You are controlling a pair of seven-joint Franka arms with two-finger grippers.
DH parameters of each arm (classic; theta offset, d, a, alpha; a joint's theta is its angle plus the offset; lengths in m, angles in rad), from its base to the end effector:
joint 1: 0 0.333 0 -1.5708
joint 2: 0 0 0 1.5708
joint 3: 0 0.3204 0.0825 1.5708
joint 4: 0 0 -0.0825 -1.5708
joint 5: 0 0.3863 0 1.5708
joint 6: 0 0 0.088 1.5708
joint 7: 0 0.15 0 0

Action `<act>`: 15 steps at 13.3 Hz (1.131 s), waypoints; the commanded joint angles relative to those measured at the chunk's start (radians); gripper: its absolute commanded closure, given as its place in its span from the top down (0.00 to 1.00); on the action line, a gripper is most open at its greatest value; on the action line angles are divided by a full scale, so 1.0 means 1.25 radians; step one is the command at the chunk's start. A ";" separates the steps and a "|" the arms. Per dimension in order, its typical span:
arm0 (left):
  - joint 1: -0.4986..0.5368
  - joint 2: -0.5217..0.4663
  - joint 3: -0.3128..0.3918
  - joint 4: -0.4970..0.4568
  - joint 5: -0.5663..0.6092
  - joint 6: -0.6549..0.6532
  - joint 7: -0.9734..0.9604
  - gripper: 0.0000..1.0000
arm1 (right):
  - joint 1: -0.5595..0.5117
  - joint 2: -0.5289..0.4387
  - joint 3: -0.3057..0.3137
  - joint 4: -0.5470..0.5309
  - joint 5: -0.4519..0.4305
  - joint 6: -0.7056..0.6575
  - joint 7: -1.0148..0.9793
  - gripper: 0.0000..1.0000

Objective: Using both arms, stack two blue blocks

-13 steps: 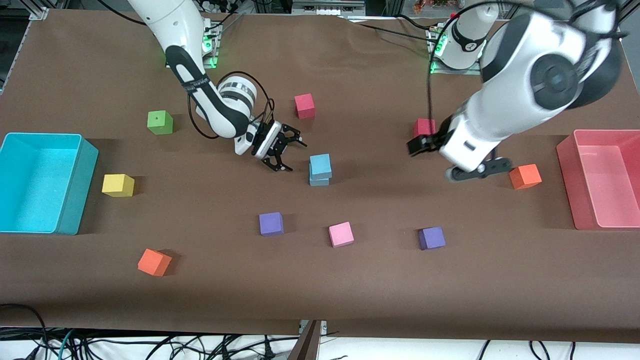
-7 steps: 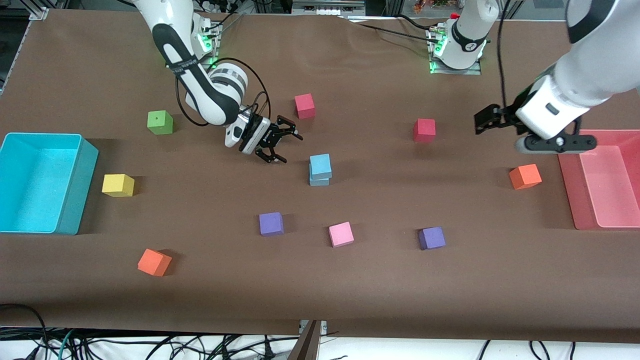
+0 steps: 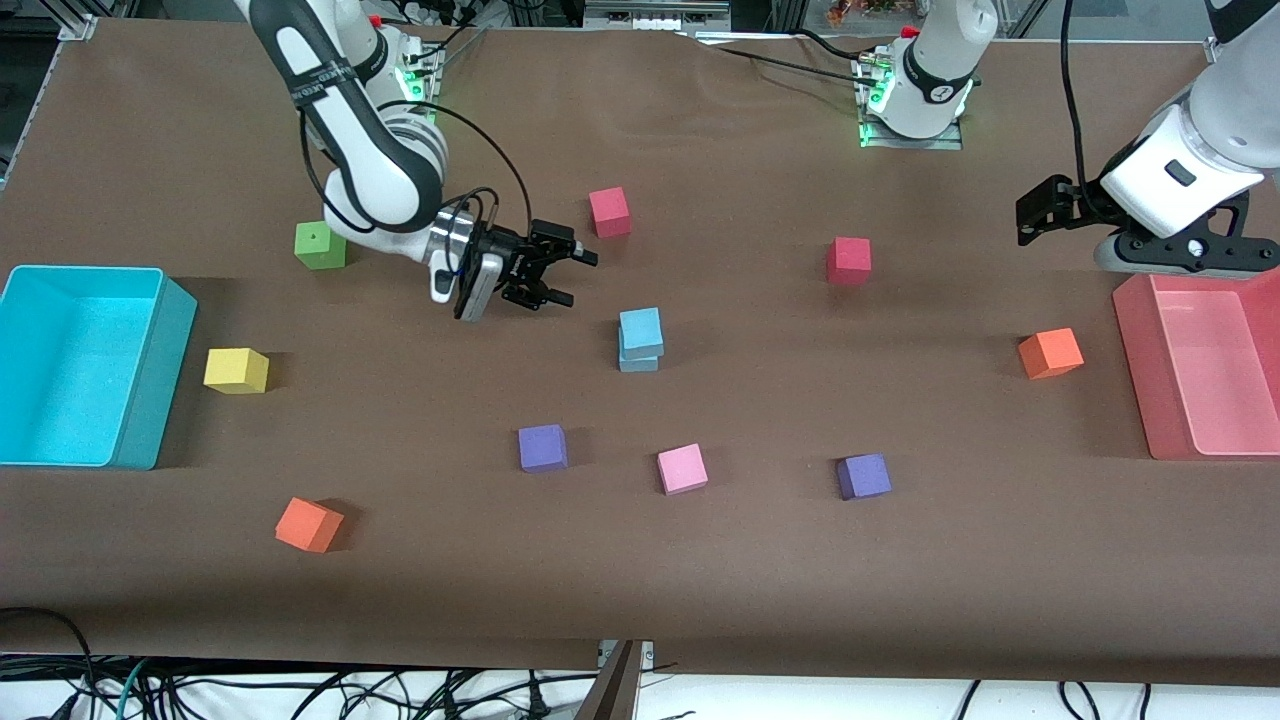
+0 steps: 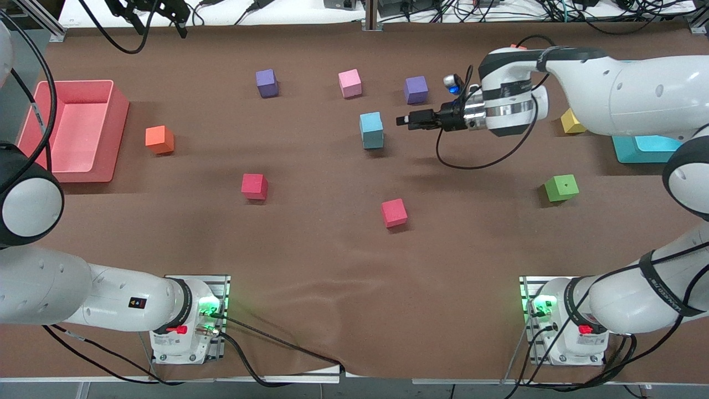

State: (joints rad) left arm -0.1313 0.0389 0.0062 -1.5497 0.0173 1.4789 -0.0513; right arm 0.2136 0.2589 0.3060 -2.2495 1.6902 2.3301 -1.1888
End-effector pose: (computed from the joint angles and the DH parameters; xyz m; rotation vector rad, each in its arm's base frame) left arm 0.5497 -0.0664 0.5669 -3.1079 0.1137 0.1677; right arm 0.4631 0.3224 0.2382 -2.0178 -0.2752 -0.2440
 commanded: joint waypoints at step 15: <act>0.006 -0.040 0.033 -0.024 0.034 -0.011 0.031 1.00 | -0.085 -0.132 -0.253 0.442 -1.327 -0.574 1.021 1.00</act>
State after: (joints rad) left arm -0.1222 0.0032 0.0499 -1.5791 0.0336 1.4778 -0.0328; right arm 0.1408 0.1062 -0.0202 -1.8024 0.1118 1.6505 0.0269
